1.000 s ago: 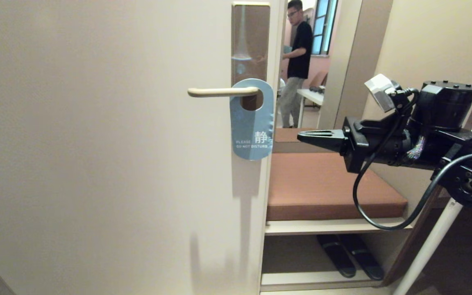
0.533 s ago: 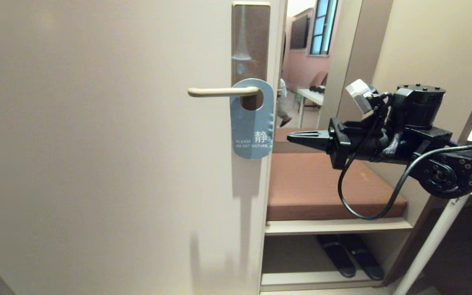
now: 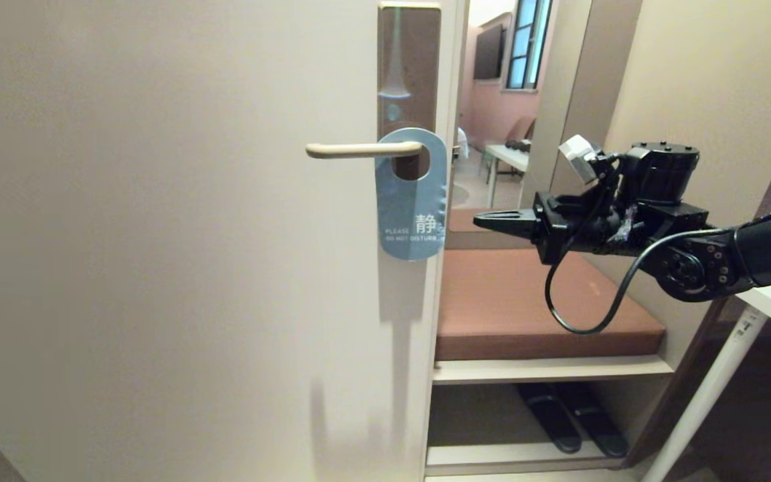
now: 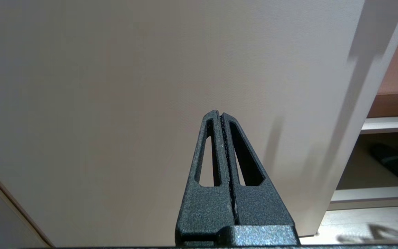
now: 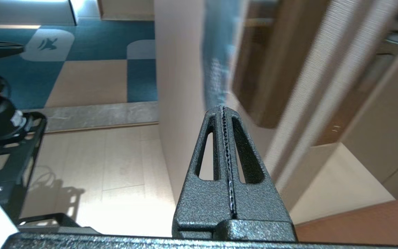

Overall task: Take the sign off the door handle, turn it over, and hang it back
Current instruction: Take down the sign

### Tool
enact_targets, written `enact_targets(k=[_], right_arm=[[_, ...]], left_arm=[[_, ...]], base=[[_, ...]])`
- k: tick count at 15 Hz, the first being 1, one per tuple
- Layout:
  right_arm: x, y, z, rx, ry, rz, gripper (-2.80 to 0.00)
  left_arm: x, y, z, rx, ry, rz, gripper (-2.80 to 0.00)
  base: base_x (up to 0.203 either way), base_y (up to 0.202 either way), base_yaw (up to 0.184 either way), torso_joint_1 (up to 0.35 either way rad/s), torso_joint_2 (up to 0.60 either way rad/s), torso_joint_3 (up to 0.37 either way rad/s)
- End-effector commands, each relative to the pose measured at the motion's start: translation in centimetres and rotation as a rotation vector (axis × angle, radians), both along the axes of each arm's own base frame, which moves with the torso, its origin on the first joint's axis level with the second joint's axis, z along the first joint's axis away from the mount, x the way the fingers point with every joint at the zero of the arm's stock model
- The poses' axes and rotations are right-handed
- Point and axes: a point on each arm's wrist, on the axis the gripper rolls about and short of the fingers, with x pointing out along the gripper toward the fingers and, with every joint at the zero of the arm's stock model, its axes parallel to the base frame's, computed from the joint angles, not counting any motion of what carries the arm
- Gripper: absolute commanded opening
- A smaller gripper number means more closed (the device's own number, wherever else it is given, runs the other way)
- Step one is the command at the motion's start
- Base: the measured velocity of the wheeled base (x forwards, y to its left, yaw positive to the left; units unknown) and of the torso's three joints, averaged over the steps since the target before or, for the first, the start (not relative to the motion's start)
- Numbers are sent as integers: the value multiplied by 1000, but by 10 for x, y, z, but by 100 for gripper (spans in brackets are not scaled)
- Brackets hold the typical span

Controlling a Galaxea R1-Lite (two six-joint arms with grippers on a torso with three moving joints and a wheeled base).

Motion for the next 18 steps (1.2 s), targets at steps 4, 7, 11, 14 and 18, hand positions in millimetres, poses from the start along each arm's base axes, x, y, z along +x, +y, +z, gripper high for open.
enact_targets(k=[4, 7, 11, 14, 18], right_arm=[[24, 3, -16, -1, 7, 5, -280], [28, 4, -20, 0, 9, 20, -280], [31, 7, -23, 0, 10, 33, 0], [30, 10, -23, 0, 10, 43, 0], [27, 16, -20, 1, 4, 60, 0]], left_arm=[[0, 0, 0, 0, 1, 2, -280], [0, 0, 0, 0, 1, -1, -280], [0, 0, 0, 0, 1, 2, -280], [0, 0, 0, 0, 1, 0, -280], [0, 0, 0, 0, 1, 1, -280]], base=[[0, 0, 0, 0, 0, 0], [0, 0, 0, 0, 0, 0], [0, 0, 0, 0, 0, 0], [0, 0, 0, 0, 0, 0], [0, 0, 0, 0, 0, 0]])
